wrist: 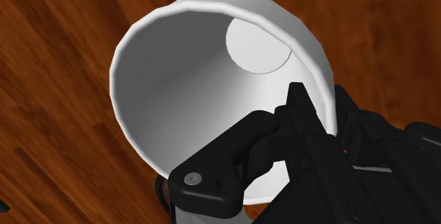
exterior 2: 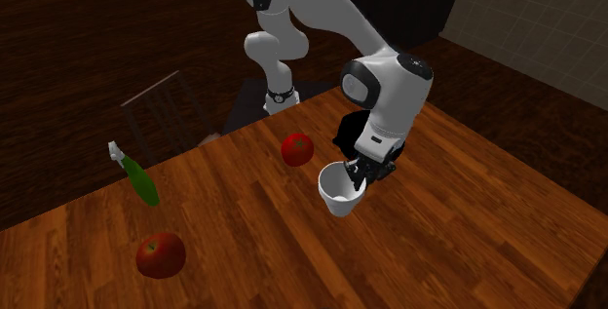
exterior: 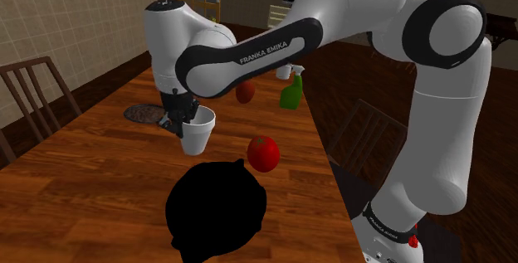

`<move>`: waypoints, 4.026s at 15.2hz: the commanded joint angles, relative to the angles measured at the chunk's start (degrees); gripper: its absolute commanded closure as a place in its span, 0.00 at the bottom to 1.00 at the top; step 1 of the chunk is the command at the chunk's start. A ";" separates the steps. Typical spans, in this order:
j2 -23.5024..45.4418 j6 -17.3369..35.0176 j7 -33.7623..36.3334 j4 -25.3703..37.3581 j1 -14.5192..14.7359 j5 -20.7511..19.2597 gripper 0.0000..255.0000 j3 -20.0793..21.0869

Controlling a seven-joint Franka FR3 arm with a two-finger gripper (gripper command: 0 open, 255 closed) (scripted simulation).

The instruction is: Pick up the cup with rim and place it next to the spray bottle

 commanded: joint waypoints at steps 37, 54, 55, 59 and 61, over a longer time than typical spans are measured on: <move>-0.53 -28.43 -6.03 28.67 2.77 2.12 1.00 1.46; -1.45 -37.29 -12.21 37.86 0.24 2.53 1.00 0.76; -3.19 -36.21 -13.49 35.46 -1.48 3.54 1.00 0.48; -9.01 -32.69 -19.07 27.85 -7.15 7.00 1.00 -1.36; -11.32 -31.31 -21.98 24.95 -9.47 8.41 1.00 -2.55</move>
